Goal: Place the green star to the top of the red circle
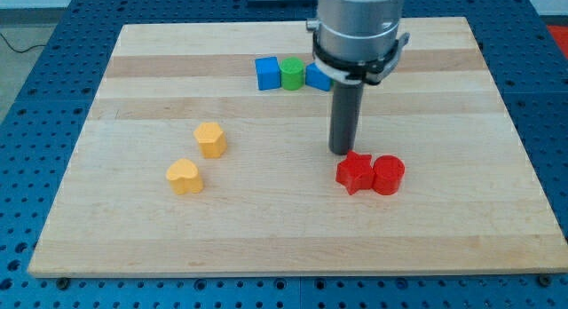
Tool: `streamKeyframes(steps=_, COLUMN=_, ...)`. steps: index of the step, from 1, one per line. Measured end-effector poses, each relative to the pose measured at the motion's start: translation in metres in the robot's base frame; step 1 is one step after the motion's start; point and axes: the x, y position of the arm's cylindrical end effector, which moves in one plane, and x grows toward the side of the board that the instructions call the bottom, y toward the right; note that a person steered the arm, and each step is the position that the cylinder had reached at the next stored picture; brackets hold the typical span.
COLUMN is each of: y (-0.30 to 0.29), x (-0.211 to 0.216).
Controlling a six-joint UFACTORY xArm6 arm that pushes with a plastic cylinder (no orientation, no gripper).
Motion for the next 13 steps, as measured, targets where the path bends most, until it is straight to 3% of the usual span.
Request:
streamKeyframes(steps=1, y=0.042, x=-0.028)
streamKeyframes(steps=2, y=0.091, x=-0.083)
streamKeyframes(steps=3, y=0.100, x=-0.149)
streamKeyframes(steps=4, y=0.060, x=-0.197)
streamKeyframes(steps=5, y=0.026, x=-0.182)
streamKeyframes(steps=7, y=0.022, x=-0.101)
streamKeyframes(steps=9, y=0.021, x=-0.103)
streamKeyframes(steps=11, y=-0.040, x=-0.106)
streamKeyframes(steps=13, y=-0.005, x=-0.031)
